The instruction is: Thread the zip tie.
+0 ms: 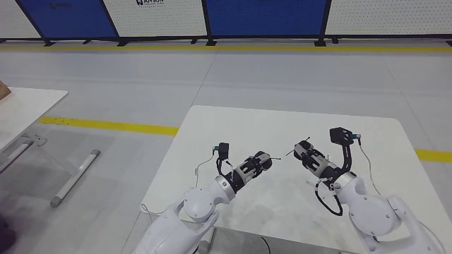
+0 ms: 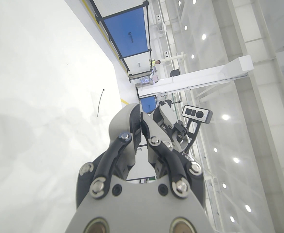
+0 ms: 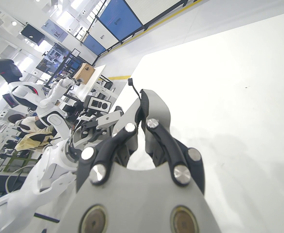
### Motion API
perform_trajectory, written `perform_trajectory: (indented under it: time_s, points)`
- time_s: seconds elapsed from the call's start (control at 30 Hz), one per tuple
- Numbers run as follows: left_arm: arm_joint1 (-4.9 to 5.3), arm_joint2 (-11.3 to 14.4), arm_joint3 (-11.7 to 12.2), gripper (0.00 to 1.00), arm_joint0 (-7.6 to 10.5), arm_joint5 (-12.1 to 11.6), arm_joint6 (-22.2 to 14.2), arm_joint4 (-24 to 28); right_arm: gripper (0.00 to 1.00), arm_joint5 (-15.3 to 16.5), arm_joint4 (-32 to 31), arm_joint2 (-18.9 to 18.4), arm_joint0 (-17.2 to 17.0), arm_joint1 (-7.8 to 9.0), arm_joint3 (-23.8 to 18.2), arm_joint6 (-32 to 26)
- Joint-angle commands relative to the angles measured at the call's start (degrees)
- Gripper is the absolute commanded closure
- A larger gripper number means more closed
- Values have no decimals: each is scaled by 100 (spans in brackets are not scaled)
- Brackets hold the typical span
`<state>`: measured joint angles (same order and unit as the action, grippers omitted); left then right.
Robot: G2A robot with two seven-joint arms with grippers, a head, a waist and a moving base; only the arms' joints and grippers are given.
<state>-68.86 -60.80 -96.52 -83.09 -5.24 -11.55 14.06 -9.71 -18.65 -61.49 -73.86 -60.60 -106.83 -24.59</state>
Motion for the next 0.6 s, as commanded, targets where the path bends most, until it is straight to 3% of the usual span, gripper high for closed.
perform_trajectory:
  time_s: [0.0, 0.2, 0.57]
  points:
    - [0, 0, 0, 100, 0, 0, 0, 0, 100, 29, -10, -2, -25, -4, 17, 45]
    - [0, 0, 0, 100, 0, 0, 0, 0, 100, 228, 131, 41, -93, -56, 70, 223]
    - [-6, 12, 0, 100, 23, -15, 81, -82, 100, 147, 41, 112, -101, -86, 65, 283]
